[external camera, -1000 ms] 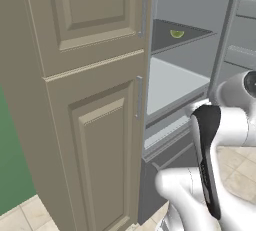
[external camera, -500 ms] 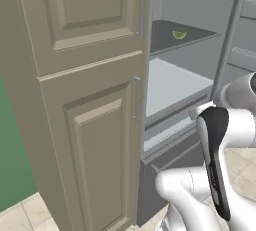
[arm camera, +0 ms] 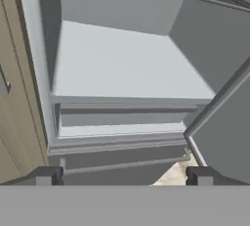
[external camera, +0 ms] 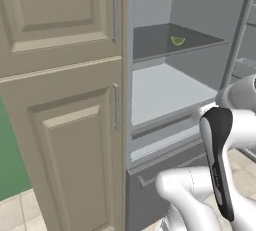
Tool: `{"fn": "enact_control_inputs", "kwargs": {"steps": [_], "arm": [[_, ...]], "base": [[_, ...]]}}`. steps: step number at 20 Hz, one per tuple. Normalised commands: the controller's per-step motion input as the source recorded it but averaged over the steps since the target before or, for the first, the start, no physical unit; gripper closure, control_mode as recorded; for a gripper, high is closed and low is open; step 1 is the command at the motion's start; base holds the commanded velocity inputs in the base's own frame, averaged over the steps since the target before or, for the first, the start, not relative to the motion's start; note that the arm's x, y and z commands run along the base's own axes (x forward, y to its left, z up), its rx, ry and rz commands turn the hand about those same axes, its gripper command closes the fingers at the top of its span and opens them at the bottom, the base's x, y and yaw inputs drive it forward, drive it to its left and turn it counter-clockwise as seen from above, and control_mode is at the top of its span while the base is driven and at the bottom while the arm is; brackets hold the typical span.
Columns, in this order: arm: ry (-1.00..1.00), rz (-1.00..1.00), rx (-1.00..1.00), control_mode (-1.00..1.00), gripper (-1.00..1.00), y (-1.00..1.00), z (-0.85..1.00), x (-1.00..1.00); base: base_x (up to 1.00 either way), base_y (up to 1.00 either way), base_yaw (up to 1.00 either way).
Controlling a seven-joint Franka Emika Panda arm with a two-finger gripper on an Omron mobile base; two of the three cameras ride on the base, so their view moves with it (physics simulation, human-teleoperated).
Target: There is a bowl on the dining counter. Grab a lemon wedge from the fridge and place it in the bowl. Then get the liquor bottle and glass cup from the cabinet and place them next to the bowl.
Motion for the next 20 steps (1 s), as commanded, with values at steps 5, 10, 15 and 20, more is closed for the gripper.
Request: {"fn": "enact_control_inputs", "kwargs": {"steps": [5, 10, 15, 20], "arm": [[0.0, 0.0, 0.0, 1.0, -1.0, 0.0, 0.0, 0.0], [0.0, 0.0, 0.0, 1.0, -1.0, 0.0, 0.0, 0.0], [0.0, 0.0, 0.0, 1.0, -1.0, 0.0, 0.0, 0.0], [0.0, 0.0, 0.0, 1.0, -1.0, 0.0, 0.0, 0.0]], "base": [[0.03, -0.74, 0.33], [0.01, -0.38, 0.38], [0.0, -0.36, 0.37], [0.0, -0.66, 0.29]]}}
